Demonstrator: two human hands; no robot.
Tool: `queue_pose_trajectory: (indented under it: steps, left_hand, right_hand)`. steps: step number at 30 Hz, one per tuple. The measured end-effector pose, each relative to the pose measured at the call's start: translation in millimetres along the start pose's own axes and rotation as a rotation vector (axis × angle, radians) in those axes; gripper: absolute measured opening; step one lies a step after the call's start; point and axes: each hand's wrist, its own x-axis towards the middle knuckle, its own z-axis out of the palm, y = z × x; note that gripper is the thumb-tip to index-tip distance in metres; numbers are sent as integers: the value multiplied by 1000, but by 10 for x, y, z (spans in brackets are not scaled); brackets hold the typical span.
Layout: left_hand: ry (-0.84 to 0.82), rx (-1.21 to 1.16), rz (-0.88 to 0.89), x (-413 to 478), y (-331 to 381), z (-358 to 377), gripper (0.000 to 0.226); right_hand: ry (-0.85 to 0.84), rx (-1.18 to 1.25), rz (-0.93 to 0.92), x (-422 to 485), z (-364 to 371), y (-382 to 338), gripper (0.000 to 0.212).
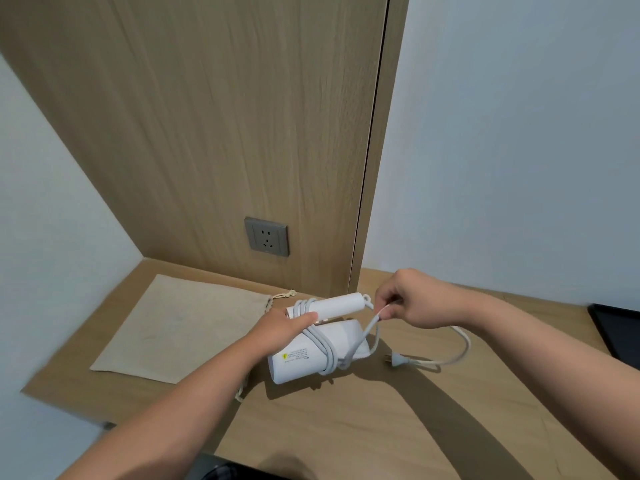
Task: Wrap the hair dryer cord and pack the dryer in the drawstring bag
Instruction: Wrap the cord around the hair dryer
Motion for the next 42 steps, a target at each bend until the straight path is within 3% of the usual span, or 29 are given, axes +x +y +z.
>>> queue_pose_trajectory:
  steps: [4,11,17,23,27,32,37,42]
  left_hand:
    - [-15,-49,-44,35,75,82,39]
    - [-180,47,-5,25,44,75,49]
    - [-257,53,57,-3,91,22,31]
    - [-338,104,152,-106,189,21,71]
    - [-406,138,207,-163,256,58,70]
    - [-426,149,259,-182,269,61,81]
    - [-371,39,250,-215,343,64,37]
    - [-321,-4,218,-164,290,30,36]
  right_hand:
    - [-12,73,-82,24,100,-184,9]
    - [190,-63,-43,186,10,-53,16]
    - [238,-47,-2,241,101,42,16]
    - [298,3,29,353,236,32,9]
    - [313,-19,27,394,256,-80,24]
    - [328,-59,-15,421,240,-188,25]
    - [318,-63,9,453,206,-156,35]
    - [240,5,68,420,100,-33,28]
